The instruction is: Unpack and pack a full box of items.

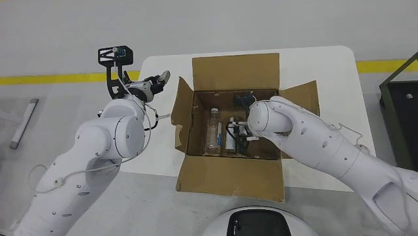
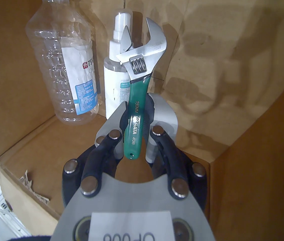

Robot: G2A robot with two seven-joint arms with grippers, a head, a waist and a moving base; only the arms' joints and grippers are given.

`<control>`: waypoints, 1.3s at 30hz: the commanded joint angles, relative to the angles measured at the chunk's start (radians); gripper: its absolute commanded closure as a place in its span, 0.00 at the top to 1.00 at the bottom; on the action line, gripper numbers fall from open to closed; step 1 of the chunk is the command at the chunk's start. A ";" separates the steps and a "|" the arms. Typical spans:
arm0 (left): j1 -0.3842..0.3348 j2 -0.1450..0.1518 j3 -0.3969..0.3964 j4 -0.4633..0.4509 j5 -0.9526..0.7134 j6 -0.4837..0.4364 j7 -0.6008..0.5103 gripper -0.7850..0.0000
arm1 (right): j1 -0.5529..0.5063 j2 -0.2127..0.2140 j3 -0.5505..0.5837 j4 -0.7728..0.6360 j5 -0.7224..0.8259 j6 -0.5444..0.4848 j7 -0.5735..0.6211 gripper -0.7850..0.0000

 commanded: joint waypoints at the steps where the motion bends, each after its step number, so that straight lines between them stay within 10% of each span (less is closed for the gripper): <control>1: 0.000 0.000 0.000 0.000 0.000 0.000 0.000 1.00 | 0.009 -0.012 -0.011 0.023 0.005 -0.004 -0.005 0.00; 17: 0.000 0.000 0.000 0.000 0.000 0.000 0.000 1.00 | 0.042 -0.075 -0.025 0.143 0.039 -0.066 -0.039 0.49; 24: 0.000 0.000 0.000 0.000 0.000 0.000 0.000 1.00 | 0.020 -0.039 0.081 0.061 0.038 -0.081 -0.046 0.47; 32: 0.000 0.000 0.000 0.000 0.000 0.000 0.000 1.00 | -0.192 0.115 0.507 -0.366 -0.029 -0.095 0.039 0.46; 36: 0.000 0.000 0.000 0.000 0.000 0.000 0.000 1.00 | -0.388 0.179 0.802 -0.613 -0.055 -0.121 0.089 0.35; 39: 0.000 0.000 0.000 0.000 0.000 0.000 0.000 1.00 | -0.525 0.209 1.004 -0.746 -0.092 -0.108 0.116 0.07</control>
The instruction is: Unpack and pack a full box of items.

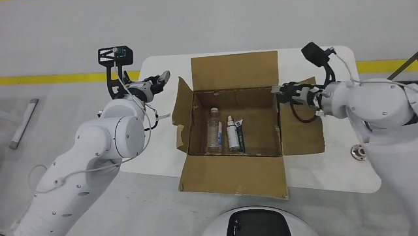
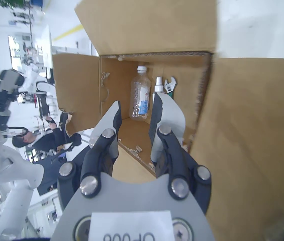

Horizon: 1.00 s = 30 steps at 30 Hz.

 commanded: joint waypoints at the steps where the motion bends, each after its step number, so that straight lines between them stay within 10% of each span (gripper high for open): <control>1: 0.000 0.000 0.000 0.000 0.000 0.000 0.000 1.00 | -0.093 0.016 0.154 -0.079 -0.027 0.008 0.018 0.00; 11: 0.000 0.000 0.000 0.000 0.000 0.000 0.000 1.00 | -0.379 0.069 0.502 -0.226 -0.260 -0.092 0.173 0.00; 30: 0.000 0.000 0.000 0.000 0.000 0.000 0.000 1.00 | -0.421 0.099 0.426 -0.199 -0.458 -0.247 0.331 0.00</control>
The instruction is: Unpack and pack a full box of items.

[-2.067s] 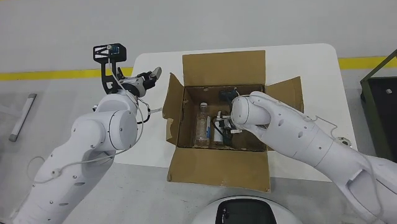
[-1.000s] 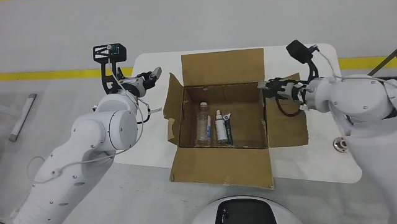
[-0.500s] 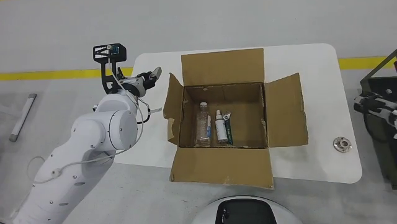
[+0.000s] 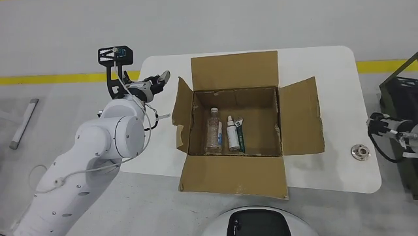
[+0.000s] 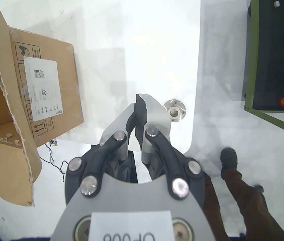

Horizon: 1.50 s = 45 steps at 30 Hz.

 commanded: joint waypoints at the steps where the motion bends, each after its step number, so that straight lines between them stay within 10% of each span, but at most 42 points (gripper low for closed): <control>1: 0.000 0.000 0.000 0.000 0.000 0.000 0.000 1.00 | 0.000 0.000 0.000 0.000 0.000 0.000 0.000 0.00; 16: 0.000 0.000 0.000 0.000 0.000 0.000 0.000 1.00 | 0.078 0.014 -0.192 0.264 -0.218 -0.140 0.041 0.00; 29: 0.000 0.000 0.000 0.000 0.000 0.000 0.000 1.00 | 0.104 0.020 -0.242 0.330 -0.253 -0.227 0.079 0.45; 45: 0.000 0.000 0.000 0.000 0.000 0.000 0.000 1.00 | -0.023 0.021 -0.228 0.306 -0.248 -0.320 -0.088 0.51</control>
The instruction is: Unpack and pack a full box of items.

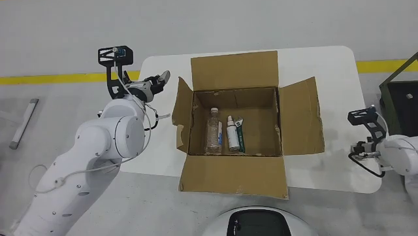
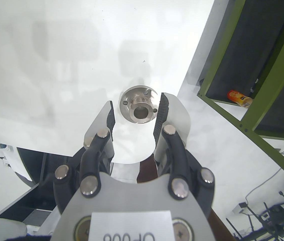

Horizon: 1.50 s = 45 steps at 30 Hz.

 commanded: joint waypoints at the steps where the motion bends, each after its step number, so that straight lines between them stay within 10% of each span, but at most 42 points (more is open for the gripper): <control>1: 0.000 0.000 0.000 0.000 0.000 0.000 0.000 1.00 | -0.005 0.000 0.000 0.008 0.003 -0.007 -0.016 0.51; 34: 0.000 0.000 0.000 0.000 0.000 0.000 0.000 1.00 | 0.021 -0.004 -0.034 0.089 -0.018 -0.014 -0.042 0.37; 45: 0.000 0.000 0.000 0.000 0.000 0.000 0.000 1.00 | 0.026 -0.005 -0.035 0.099 -0.002 -0.012 -0.056 0.00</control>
